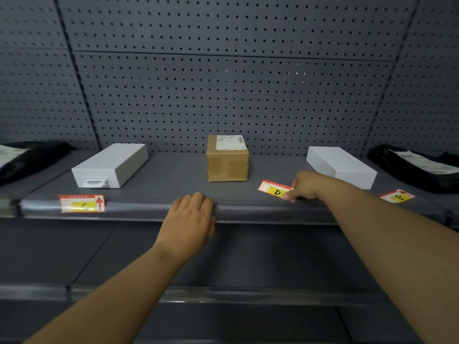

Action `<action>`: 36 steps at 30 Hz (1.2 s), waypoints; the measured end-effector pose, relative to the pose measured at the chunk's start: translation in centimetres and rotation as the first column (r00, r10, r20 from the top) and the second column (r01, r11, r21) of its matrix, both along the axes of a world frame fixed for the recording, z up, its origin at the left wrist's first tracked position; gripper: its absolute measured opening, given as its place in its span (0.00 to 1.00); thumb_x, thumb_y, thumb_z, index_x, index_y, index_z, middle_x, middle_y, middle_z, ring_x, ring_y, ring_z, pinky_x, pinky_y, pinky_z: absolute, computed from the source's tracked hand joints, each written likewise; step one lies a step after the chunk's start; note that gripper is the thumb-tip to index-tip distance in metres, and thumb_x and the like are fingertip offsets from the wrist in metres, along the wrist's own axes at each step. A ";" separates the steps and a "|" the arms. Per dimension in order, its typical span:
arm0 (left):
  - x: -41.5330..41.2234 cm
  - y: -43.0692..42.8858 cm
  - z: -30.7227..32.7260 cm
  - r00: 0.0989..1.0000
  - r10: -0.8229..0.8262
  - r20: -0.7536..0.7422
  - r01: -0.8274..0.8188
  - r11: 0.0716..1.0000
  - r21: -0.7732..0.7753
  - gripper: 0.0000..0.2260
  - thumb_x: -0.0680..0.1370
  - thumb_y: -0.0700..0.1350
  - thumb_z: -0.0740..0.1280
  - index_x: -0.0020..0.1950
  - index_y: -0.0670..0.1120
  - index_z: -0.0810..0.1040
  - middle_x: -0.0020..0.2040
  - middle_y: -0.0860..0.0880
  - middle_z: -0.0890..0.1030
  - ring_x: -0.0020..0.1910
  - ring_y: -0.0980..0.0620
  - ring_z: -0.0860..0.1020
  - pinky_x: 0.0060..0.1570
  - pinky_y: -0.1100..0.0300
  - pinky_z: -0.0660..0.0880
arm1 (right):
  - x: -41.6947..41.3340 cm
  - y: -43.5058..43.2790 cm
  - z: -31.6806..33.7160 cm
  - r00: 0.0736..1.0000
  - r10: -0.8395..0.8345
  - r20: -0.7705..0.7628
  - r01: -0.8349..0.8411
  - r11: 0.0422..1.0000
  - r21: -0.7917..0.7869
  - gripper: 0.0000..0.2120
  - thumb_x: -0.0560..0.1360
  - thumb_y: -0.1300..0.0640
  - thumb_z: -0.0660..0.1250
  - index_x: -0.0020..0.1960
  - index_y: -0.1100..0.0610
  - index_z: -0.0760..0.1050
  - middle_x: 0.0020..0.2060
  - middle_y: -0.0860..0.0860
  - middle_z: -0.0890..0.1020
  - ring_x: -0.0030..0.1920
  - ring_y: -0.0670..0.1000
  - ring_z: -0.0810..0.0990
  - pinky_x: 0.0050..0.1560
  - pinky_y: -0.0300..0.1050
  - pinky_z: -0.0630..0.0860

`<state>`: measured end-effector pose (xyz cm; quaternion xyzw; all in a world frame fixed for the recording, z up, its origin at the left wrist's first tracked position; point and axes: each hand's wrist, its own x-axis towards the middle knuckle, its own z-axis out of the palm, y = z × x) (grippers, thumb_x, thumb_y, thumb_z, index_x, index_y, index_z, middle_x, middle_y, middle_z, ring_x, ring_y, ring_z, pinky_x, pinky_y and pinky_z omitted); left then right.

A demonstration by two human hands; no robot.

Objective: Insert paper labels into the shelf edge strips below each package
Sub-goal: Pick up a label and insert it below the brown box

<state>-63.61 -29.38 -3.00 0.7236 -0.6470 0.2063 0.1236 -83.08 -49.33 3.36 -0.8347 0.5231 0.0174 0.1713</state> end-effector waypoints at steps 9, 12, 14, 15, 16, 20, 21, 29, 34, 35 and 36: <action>0.4 0.4 -0.5 0.998 -0.028 -0.057 0.029 1.000 0.004 0.16 0.77 0.45 0.62 0.64 0.43 0.71 0.58 0.42 0.74 0.54 0.42 0.73 0.59 0.49 0.69 | 2.3 3.5 1.3 0.762 0.148 0.631 -0.073 0.987 -0.144 0.06 0.74 0.63 0.66 0.52 0.59 0.76 0.49 0.58 0.82 0.48 0.54 0.79 0.42 0.39 0.71; 0.3 0.5 -0.9 0.997 -0.030 -0.069 0.030 1.000 0.007 0.15 0.77 0.45 0.62 0.63 0.43 0.71 0.57 0.42 0.74 0.53 0.42 0.73 0.58 0.48 0.69 | 3.0 5.0 1.7 0.727 0.198 0.657 -0.125 0.980 -0.156 0.08 0.74 0.64 0.66 0.53 0.60 0.76 0.49 0.61 0.82 0.48 0.55 0.79 0.45 0.41 0.72; 0.3 0.4 -1.0 0.996 -0.026 -0.091 0.027 1.000 0.004 0.14 0.77 0.46 0.61 0.61 0.43 0.72 0.57 0.42 0.73 0.53 0.42 0.72 0.58 0.49 0.69 | 3.4 5.7 1.6 0.719 0.227 0.656 -0.153 0.974 -0.169 0.07 0.74 0.63 0.66 0.53 0.60 0.77 0.46 0.61 0.82 0.45 0.53 0.78 0.43 0.39 0.72; 0.3 0.3 -1.1 0.995 -0.022 -0.102 0.022 1.000 0.001 0.13 0.77 0.46 0.61 0.60 0.43 0.72 0.57 0.42 0.73 0.53 0.43 0.72 0.57 0.50 0.68 | 3.6 5.9 1.5 0.713 0.233 0.661 -0.165 0.972 -0.165 0.07 0.74 0.63 0.66 0.52 0.60 0.77 0.44 0.61 0.81 0.44 0.52 0.77 0.42 0.38 0.71; 0.3 0.2 -1.1 0.993 -0.014 -0.114 0.014 1.000 -0.003 0.13 0.77 0.46 0.61 0.59 0.43 0.72 0.57 0.42 0.73 0.53 0.43 0.72 0.57 0.50 0.68 | 3.8 6.1 1.4 0.707 0.236 0.667 -0.175 0.972 -0.158 0.06 0.74 0.63 0.66 0.51 0.60 0.77 0.41 0.60 0.80 0.43 0.51 0.76 0.40 0.36 0.71; 0.2 0.0 -1.0 0.987 0.000 -0.159 -0.004 1.000 -0.024 0.12 0.76 0.46 0.62 0.57 0.43 0.73 0.55 0.42 0.73 0.52 0.43 0.71 0.54 0.50 0.68 | 4.3 6.7 0.7 0.722 0.257 0.642 -0.210 0.966 -0.150 0.05 0.74 0.63 0.66 0.49 0.59 0.79 0.38 0.58 0.76 0.39 0.52 0.72 0.36 0.38 0.68; 0.2 0.0 -0.9 0.987 -0.001 -0.163 -0.004 1.000 -0.029 0.12 0.76 0.47 0.62 0.57 0.43 0.73 0.55 0.43 0.73 0.52 0.43 0.71 0.54 0.51 0.68 | 4.5 6.8 0.4 0.735 0.269 0.622 -0.223 0.963 -0.152 0.04 0.74 0.63 0.66 0.48 0.58 0.79 0.38 0.57 0.76 0.38 0.51 0.72 0.37 0.38 0.69; 0.4 0.8 -1.3 0.988 -0.036 -0.153 0.034 0.999 -0.018 0.13 0.77 0.48 0.60 0.59 0.44 0.71 0.55 0.44 0.74 0.52 0.45 0.71 0.54 0.52 0.68 | 5.8 8.0 -1.6 0.797 0.333 0.504 -0.230 0.939 -0.255 0.05 0.73 0.62 0.68 0.48 0.57 0.79 0.31 0.46 0.76 0.32 0.44 0.73 0.36 0.37 0.71; 0.5 0.9 -1.4 0.989 -0.047 -0.138 0.046 0.999 -0.012 0.14 0.77 0.48 0.61 0.59 0.44 0.71 0.56 0.44 0.74 0.53 0.44 0.72 0.54 0.51 0.68 | 6.1 8.4 -2.6 0.850 0.383 0.363 -0.241 0.894 -0.379 0.05 0.72 0.60 0.69 0.48 0.55 0.79 0.35 0.43 0.71 0.36 0.44 0.70 0.36 0.39 0.67; 0.5 0.9 -1.3 0.990 -0.047 -0.136 0.046 0.999 -0.011 0.14 0.76 0.48 0.61 0.59 0.44 0.71 0.55 0.44 0.74 0.53 0.44 0.72 0.53 0.51 0.69 | 6.1 8.4 -2.7 0.853 0.383 0.353 -0.232 0.887 -0.400 0.05 0.72 0.59 0.69 0.47 0.55 0.79 0.35 0.43 0.71 0.37 0.44 0.70 0.35 0.39 0.66; 0.6 0.9 -1.3 0.990 -0.049 -0.132 0.048 0.999 -0.009 0.14 0.76 0.48 0.62 0.59 0.44 0.72 0.55 0.43 0.74 0.53 0.44 0.72 0.53 0.51 0.69 | 6.1 8.4 -2.8 0.857 0.383 0.345 -0.224 0.880 -0.420 0.04 0.72 0.59 0.69 0.47 0.55 0.79 0.36 0.44 0.71 0.38 0.45 0.71 0.36 0.39 0.66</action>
